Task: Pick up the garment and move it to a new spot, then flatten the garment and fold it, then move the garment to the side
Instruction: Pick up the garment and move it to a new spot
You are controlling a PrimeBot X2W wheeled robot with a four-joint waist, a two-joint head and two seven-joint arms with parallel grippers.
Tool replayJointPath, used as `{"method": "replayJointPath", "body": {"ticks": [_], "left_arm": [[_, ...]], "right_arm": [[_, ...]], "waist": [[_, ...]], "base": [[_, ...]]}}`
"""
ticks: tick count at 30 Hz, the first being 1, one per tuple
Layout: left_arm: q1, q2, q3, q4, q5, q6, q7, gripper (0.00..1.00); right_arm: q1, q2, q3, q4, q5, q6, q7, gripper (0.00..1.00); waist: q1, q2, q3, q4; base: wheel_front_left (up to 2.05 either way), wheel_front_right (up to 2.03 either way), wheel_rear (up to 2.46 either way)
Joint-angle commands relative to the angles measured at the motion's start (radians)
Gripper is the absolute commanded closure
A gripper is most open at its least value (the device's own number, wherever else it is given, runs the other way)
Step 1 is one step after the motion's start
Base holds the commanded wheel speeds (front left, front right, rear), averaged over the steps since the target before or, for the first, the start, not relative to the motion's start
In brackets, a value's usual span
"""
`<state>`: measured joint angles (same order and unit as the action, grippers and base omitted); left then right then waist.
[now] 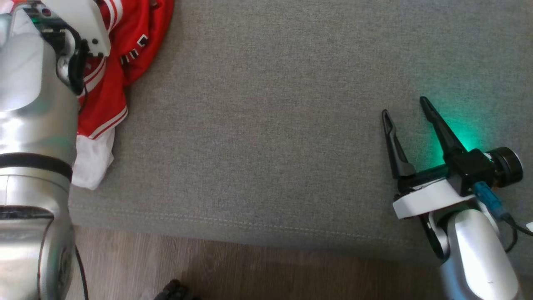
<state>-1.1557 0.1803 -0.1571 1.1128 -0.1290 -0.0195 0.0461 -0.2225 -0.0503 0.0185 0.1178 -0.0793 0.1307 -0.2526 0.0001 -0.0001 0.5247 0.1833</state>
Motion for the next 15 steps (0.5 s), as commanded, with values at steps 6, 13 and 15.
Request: {"method": "replayJointPath", "body": {"ticks": [6,13,15], "left_arm": [[-0.049,0.054,0.027,0.023,-0.030,-0.006,-0.137,1.00],[-0.085,0.035,0.013,0.012,-0.045,-0.057,-0.251,1.00],[-0.098,0.029,-0.009,-0.010,-0.036,-0.071,-0.266,1.00]], "right_arm": [[-0.012,0.000,0.048,-0.021,0.022,0.000,-0.009,0.00],[0.005,0.000,0.064,-0.003,0.057,0.000,-0.009,0.00],[0.011,0.000,0.070,0.001,0.066,0.000,-0.009,0.00]], "waist": [[-0.0001,0.0001,-0.045,0.005],[-0.0001,0.0001,-0.153,-0.008],[-0.0001,0.0001,-0.185,-0.015]], "base": [[0.00,0.00,0.00],[0.00,0.00,0.00],[0.00,0.00,0.00]]}}
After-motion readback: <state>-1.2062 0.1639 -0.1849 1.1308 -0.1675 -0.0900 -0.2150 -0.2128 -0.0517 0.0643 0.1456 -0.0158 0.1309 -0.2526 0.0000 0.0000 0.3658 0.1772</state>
